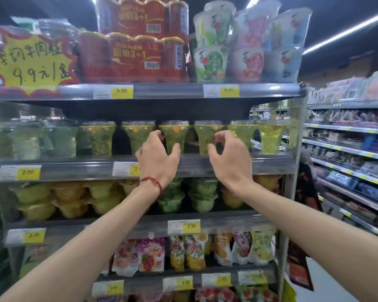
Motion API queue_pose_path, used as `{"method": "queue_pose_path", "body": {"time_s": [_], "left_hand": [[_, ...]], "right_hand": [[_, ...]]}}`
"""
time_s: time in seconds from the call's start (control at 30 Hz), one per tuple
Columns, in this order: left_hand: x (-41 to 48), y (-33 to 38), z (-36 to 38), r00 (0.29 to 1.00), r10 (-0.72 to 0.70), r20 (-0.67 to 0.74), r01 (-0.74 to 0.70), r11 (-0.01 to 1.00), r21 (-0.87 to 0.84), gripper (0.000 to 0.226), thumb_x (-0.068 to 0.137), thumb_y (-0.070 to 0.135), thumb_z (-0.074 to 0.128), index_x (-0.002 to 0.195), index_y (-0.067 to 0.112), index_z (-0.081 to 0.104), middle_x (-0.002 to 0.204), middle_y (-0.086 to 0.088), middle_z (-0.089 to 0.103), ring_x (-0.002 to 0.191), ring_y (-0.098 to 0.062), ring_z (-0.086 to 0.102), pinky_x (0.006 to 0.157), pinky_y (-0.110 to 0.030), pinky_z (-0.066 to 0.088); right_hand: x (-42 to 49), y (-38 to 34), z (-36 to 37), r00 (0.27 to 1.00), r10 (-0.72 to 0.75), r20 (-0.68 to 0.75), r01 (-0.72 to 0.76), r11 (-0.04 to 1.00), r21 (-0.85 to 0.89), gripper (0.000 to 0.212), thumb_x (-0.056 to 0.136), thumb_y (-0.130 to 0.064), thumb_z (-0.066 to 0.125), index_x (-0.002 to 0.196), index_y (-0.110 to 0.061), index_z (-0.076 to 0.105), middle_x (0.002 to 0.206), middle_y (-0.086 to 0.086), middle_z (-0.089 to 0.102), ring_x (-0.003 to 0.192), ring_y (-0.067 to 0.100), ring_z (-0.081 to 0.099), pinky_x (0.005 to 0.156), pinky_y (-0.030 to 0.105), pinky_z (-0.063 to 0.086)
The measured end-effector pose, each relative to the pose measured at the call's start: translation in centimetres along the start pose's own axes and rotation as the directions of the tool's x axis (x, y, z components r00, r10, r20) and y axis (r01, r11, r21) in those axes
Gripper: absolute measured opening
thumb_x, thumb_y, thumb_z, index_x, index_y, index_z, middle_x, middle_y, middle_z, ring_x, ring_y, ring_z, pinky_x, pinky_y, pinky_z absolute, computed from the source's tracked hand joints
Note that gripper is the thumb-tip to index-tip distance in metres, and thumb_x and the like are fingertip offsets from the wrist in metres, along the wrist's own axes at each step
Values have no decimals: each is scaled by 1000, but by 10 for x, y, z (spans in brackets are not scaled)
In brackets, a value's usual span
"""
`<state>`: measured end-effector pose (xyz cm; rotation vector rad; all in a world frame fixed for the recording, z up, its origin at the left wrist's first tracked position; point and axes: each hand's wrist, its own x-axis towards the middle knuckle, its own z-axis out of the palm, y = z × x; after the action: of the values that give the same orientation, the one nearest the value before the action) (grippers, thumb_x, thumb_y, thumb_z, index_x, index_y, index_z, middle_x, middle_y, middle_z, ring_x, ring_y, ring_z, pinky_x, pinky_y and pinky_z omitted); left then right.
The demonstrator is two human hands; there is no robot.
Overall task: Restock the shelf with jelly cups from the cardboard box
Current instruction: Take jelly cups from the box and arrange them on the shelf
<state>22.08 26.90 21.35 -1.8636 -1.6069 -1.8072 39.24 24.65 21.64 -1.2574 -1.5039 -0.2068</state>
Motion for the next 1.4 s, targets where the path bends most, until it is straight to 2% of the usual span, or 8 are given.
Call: {"method": "queue_pose_path", "body": {"time_s": [0.1, 0.23, 0.67, 0.83, 0.97, 1.1, 1.3, 1.4], "left_hand": [[3, 3, 15, 996, -69, 53, 60, 988, 142, 59, 90, 50, 56, 132, 9, 45, 121, -5, 62, 114, -26, 56, 108, -45, 30], [10, 3, 25, 994, -76, 83, 47, 952, 304, 50, 94, 53, 45, 118, 8, 49, 109, -7, 65, 103, -29, 59, 101, -45, 29], [18, -3, 25, 992, -77, 99, 44, 953, 298, 37, 99, 47, 40, 104, 12, 51, 97, -8, 66, 93, -30, 59, 96, -44, 30], [6, -7, 25, 997, -3, 76, -15, 972, 233, 56, 97, 44, 45, 136, 4, 40, 128, -15, 57, 122, -33, 50, 112, -46, 25], [-17, -7, 23, 996, 86, -4, -86, 996, -20, 70, 96, 31, 52, 152, 4, 18, 153, -14, 34, 141, -26, 30, 119, -40, 23], [-39, 6, 27, 976, 180, -119, -202, 956, -211, 46, 94, 17, 55, 137, 11, 39, 132, -3, 47, 125, -15, 43, 109, -30, 36], [-44, 63, 55, 970, 231, 74, -196, 927, -321, 29, 93, 21, 59, 121, 16, 51, 115, 4, 57, 106, -8, 55, 94, -28, 49], [-40, 86, 72, 974, 197, 110, -163, 953, -257, 34, 92, 31, 58, 124, 21, 49, 121, 7, 57, 111, -10, 55, 93, -31, 50]], "right_hand": [[13, 8, -3, 992, 108, 68, -99, 989, -114, 33, 100, -38, 55, 121, -13, 60, 110, 2, 68, 104, 25, 63, 78, 34, 47], [18, 4, 5, 981, 130, 143, -90, 962, -257, 34, 103, -46, 49, 95, -13, 54, 87, 1, 59, 83, 27, 58, 72, 36, 39], [30, 5, 24, 971, 224, 82, -199, 951, -238, 46, 93, -57, 64, 91, -14, 49, 68, -8, 40, 74, 25, 49, 67, 35, 39], [22, 9, 18, 990, 130, 61, -117, 977, -178, 44, 96, -56, 60, 93, -12, 57, 77, -2, 60, 76, 24, 61, 64, 35, 43], [5, 23, 8, 1000, -5, 13, 6, 995, -96, 41, 102, -47, 54, 125, -14, 64, 110, 5, 69, 100, 23, 64, 77, 32, 49], [-3, 41, -6, 992, -107, -72, 106, 994, -17, 23, 104, -33, 54, 119, -19, 65, 109, -1, 70, 99, 13, 62, 80, 27, 51], [2, 66, -39, 969, -3, -249, 3, 1000, -1, 15, 98, -23, 62, 110, -15, 58, 102, -4, 58, 97, 12, 51, 78, 6, 35], [7, 82, -56, 949, 95, -302, -114, 992, -46, 32, 97, -31, 64, 121, -12, 55, 115, 2, 56, 108, 18, 50, 91, 21, 40]]}}
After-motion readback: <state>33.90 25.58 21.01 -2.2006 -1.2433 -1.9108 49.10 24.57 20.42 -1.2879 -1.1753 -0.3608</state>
